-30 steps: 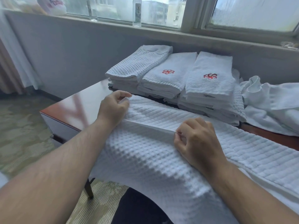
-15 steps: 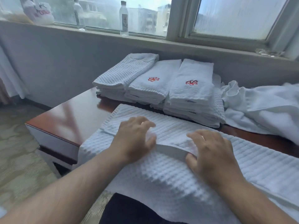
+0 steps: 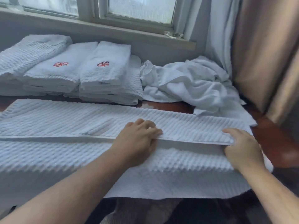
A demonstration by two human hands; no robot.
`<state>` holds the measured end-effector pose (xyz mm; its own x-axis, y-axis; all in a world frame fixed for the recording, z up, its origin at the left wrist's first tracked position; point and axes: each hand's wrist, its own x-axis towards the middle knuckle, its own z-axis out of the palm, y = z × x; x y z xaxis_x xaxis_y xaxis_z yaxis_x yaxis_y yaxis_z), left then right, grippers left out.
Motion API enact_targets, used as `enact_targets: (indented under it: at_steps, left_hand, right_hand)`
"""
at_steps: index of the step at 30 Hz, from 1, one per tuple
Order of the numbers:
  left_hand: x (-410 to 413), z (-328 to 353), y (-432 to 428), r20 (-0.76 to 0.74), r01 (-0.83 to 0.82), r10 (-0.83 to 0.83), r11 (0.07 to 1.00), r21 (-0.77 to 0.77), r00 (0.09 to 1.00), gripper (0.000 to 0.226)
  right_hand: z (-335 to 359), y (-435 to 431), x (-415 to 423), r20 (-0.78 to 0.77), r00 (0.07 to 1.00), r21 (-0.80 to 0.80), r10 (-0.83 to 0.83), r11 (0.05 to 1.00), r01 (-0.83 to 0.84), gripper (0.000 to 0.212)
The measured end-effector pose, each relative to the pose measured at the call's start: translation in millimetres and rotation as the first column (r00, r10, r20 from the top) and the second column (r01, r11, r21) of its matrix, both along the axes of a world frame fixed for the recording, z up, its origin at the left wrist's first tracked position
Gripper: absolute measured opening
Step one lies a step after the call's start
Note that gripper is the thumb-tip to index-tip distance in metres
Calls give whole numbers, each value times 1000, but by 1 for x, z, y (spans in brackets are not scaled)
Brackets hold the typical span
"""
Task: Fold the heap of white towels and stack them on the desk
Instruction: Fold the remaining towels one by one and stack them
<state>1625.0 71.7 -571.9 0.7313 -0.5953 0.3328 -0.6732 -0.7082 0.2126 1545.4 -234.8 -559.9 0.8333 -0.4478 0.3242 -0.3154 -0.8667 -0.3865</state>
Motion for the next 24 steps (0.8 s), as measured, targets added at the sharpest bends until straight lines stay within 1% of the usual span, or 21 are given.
enact_targets:
  at_steps: [2, 4, 6, 7, 8, 9, 10, 11, 13, 14, 15, 16, 17, 18, 19, 21, 22, 24]
  left_hand:
    - [0, 1, 2, 27, 18, -17, 999, -32, 999, 33]
    - [-5, 2, 2, 85, 41, -36, 997, -62, 996, 31]
    - [-10, 4, 2, 143, 77, -64, 993, -88, 988, 31]
    - [-11, 5, 3, 163, 93, -77, 991, -94, 984, 30]
    - [-13, 6, 3, 177, 108, -90, 990, -94, 980, 30]
    - [-14, 7, 4, 177, 117, -100, 989, -90, 979, 30]
    - [-15, 7, 4, 162, 121, -106, 989, -88, 981, 31]
    - [-15, 8, 4, 140, 122, -108, 988, -90, 984, 32]
    - [-16, 8, 4, 117, 121, -109, 988, -98, 987, 34]
    - [-16, 8, 4, 115, 124, -112, 987, -100, 987, 33]
    - [-16, 7, 4, 114, 129, -117, 986, -104, 987, 32]
    - [-15, 6, 5, 119, 133, -120, 985, -109, 986, 30]
    - [-15, 5, 5, 128, 132, -117, 985, -115, 985, 29]
    - [-14, 4, 6, 136, 128, -112, 985, -117, 984, 28]
    - [-13, 3, 6, 138, 128, -112, 985, -115, 984, 27]
    - [-13, 2, 7, 127, 141, -126, 984, -109, 984, 25]
    - [-14, 1, 7, 119, 148, -135, 983, -108, 984, 25]
    - [-12, 0, 9, 103, 168, -158, 980, -106, 982, 25]
  right_hand:
    - [-1, -8, 4, 28, 999, -8, -30, 999, 31, 56]
    - [-2, -6, 7, 156, 987, -58, -45, 997, 55, 47]
    - [-4, -5, 3, 301, 952, -106, -61, 990, 97, 49]
    - [-6, -4, 1, 331, 941, -125, -65, 986, 112, 50]
    - [-6, -4, -1, 315, 946, -144, -75, 982, 126, 46]
    - [-5, -5, -1, 257, 963, -158, -78, 980, 122, 43]
    - [-1, -6, -1, 147, 986, -140, -78, 985, 98, 42]
    - [3, -7, -1, 24, 998, -77, -57, 995, 58, 43]
    - [13, -12, -7, -181, 983, 48, 41, 998, -33, 42]
    - [18, -13, -13, -274, 956, 77, 104, 993, -86, 47]
    - [22, -14, -17, -346, 923, 112, 165, 985, -134, 58]
    - [26, -13, -20, -397, 897, 147, 192, 979, -144, 69]
    - [28, -13, -18, -421, 890, 159, 172, 981, -114, 76]
    - [30, -11, -15, -430, 896, 134, 115, 989, -63, 81]
    - [30, -10, -8, -438, 898, 56, 37, 998, -14, 86]
    - [29, -8, 9, -494, 863, -82, -106, 994, 75, 88]
    - [27, -8, 17, -532, 831, -92, -160, 987, 131, 89]
    - [16, -8, 28, -586, 785, -67, -198, 978, 196, 94]
